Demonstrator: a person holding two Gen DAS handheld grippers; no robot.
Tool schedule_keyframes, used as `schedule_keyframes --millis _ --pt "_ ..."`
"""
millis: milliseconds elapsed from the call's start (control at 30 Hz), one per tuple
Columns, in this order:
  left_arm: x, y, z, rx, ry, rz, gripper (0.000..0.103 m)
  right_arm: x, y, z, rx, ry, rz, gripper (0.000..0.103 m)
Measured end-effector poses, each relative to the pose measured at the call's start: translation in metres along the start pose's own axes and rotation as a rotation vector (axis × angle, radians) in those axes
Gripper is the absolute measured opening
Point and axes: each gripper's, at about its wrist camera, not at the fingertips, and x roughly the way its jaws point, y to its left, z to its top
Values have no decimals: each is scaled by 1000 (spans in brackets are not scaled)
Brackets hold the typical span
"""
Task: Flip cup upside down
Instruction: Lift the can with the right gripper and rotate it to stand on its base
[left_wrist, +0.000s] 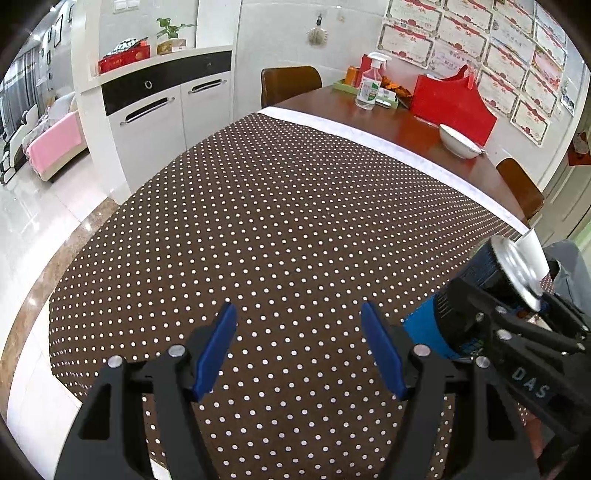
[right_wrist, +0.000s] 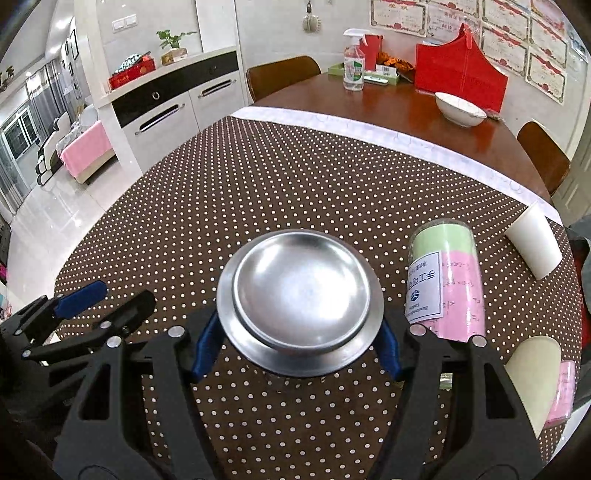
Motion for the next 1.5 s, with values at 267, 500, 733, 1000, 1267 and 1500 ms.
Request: schedule_keyframes --millis 267,500,733,1000,1267,1500 --pt "10 3 0 1 18 18 69 3 4 -5 -22 -18 -10 67" --pt "12 6 -3 -2 23 31 69 4 10 -10 -44 -22 -4 66" --pt "10 9 -7 -3 28 46 69 6 11 -12 -51 -24 14 66" --pt "-1 12 -14 -4 17 61 69 9 10 -15 -38 -8 33 71" --pt "-15 16 -23 -7 5 75 69 -3 11 -25 -30 -22 62 78" --pt "-32 20 -36 -20 -16 84 69 -16 10 -37 -10 -23 87 79"
